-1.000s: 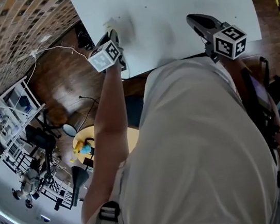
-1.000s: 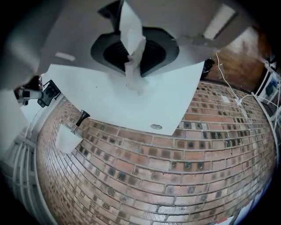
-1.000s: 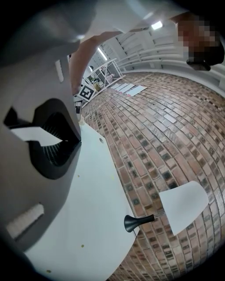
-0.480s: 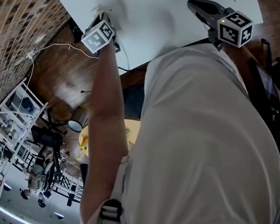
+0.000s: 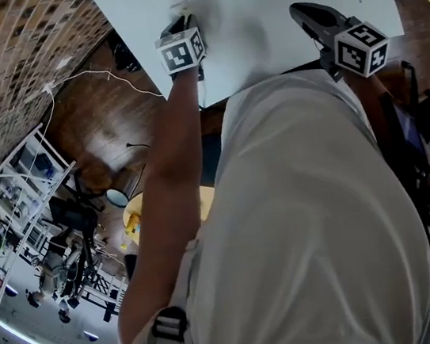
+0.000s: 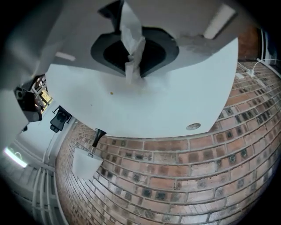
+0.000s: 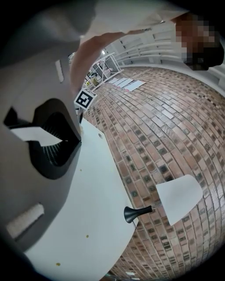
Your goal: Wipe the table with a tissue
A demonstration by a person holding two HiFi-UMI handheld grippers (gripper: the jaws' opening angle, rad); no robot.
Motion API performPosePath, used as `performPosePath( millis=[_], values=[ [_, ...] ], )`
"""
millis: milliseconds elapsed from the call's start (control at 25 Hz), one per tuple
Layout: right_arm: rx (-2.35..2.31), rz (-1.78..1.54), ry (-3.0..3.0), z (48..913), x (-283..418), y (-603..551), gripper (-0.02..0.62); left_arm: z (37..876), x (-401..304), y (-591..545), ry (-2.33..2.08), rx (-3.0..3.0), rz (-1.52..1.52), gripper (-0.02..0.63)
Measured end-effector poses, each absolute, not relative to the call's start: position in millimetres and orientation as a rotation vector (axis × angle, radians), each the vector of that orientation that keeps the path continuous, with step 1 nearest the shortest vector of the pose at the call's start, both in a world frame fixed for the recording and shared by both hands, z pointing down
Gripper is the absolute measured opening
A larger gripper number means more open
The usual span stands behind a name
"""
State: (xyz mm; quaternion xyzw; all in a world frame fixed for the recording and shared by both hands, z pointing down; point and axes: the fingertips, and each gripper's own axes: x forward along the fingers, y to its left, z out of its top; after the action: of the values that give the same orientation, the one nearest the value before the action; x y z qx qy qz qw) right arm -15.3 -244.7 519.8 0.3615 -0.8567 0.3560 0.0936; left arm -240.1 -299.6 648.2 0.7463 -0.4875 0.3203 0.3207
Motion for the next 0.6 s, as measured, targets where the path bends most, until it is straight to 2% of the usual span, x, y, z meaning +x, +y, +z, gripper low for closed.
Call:
performPosePath(
  millis=[400,600],
  values=[
    [1.05,1.047,-2.566,514,-41,-224,0.008,660,-204,-244,-0.975,2.13,1.036,0.067],
    [1.064,1.037,-2.592,505,-58,-215,0.008,666,-232,-223,-1.058,2.151,1.094,0.067]
  ],
)
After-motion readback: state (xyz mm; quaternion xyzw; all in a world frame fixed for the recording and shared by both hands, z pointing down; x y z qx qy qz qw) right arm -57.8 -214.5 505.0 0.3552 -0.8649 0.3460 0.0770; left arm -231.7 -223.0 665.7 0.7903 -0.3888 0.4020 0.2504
